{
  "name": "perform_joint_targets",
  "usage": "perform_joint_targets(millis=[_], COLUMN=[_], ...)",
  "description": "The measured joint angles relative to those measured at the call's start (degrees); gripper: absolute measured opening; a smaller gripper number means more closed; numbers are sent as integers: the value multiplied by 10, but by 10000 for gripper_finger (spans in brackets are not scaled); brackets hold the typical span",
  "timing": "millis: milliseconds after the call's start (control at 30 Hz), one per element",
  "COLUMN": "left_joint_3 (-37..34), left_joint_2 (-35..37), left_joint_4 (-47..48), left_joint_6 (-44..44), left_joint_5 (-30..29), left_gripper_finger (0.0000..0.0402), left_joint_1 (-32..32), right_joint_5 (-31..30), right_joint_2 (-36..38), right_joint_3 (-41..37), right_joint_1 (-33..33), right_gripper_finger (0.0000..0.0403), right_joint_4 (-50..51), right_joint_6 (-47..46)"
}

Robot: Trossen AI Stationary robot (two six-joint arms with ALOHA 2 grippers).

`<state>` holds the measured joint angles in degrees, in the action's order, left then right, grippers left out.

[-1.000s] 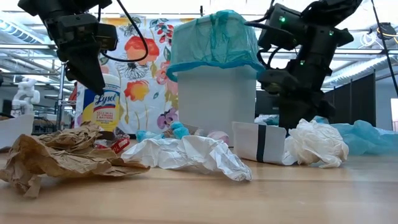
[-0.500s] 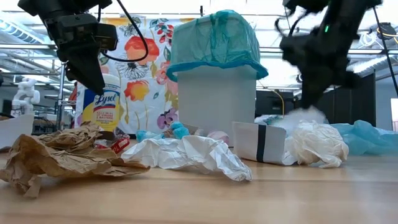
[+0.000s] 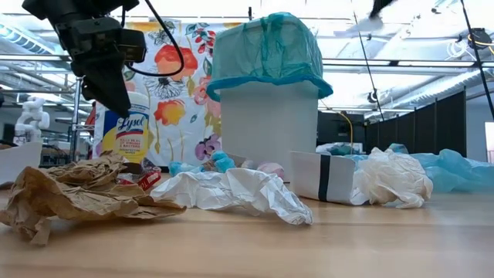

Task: Place trash/remove bag and relplace
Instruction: Put the white paper piece into the trash bin, then put the top white napkin into the trash bin

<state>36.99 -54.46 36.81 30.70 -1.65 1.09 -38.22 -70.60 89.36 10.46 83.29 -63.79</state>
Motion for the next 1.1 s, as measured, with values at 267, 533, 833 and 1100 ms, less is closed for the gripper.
perform_joint_targets(millis=[267, 533, 833, 1100], left_joint_3=[0, 0, 0, 0], left_joint_2=[0, 0, 0, 0], left_joint_4=[-25, -34, -34, -33], left_joint_6=[0, 0, 4, 4], left_joint_5=[-1, -1, -1, -1], left_gripper_finger=[157, 157, 157, 157], left_joint_1=[0, 0, 0, 0], right_joint_5=[-56, 14, 114, 161], right_joint_2=[-50, -107, -150, -160], right_joint_3=[72, 72, 72, 72], right_joint_1=[-67, -152, -215, -237], right_gripper_finger=[0, 0, 15, 104], right_joint_4=[-194, -296, -364, -366], right_joint_6=[254, 364, 401, 416])
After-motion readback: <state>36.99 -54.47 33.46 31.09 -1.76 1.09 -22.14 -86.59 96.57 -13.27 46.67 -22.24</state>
